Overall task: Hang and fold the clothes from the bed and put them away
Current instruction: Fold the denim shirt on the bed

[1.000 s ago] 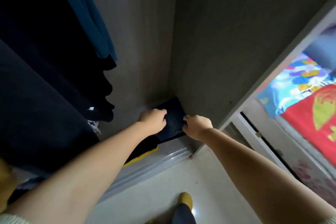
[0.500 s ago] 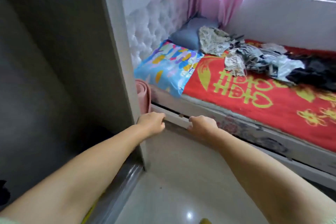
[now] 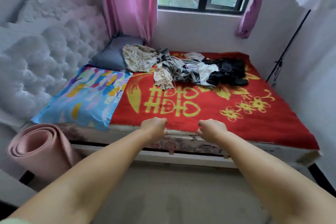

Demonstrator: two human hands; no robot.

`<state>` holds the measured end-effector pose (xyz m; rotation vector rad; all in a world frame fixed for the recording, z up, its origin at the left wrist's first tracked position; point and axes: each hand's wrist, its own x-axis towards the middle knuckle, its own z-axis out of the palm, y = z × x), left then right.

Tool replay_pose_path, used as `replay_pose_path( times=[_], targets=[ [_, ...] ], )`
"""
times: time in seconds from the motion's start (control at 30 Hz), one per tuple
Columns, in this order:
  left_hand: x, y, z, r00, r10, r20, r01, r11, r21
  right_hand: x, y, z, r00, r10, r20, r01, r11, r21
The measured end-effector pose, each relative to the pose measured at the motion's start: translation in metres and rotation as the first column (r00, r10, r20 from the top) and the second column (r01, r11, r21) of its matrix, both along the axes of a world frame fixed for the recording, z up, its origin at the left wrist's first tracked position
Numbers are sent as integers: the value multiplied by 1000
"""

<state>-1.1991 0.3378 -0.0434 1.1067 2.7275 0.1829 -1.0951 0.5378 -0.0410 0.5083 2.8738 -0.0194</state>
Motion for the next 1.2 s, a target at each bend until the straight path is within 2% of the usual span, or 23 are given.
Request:
replay_pose_path(
  times=[0.23,0.47,0.63,0.8,1.0,1.2],
  targets=[
    [-58,61,-20,999,-50,14,51,998,-44,-40,56,-22,998,-67,19,68,997,-44],
    [-178,116,-31,997,-63,35,65,996,-56,-148,106,-36,995,-94,28,95,994,-46],
    [-266,148,-31,995,-100,13,100,986,-130,-225,136,-41,989,-149,18,150,985,-79],
    [-321,186,-49,995,-89,48,96,979,-179,-268,162,-61,986,-156,49,161,982,-103],
    [-359,269,-80,985,-139,99,155,970,-187,-301,252,-92,968,-229,106,240,964,-114],
    [-407,374,-115,987,-41,153,76,970,-232,-355,378,-137,957,-206,202,238,959,-154]
  ],
)
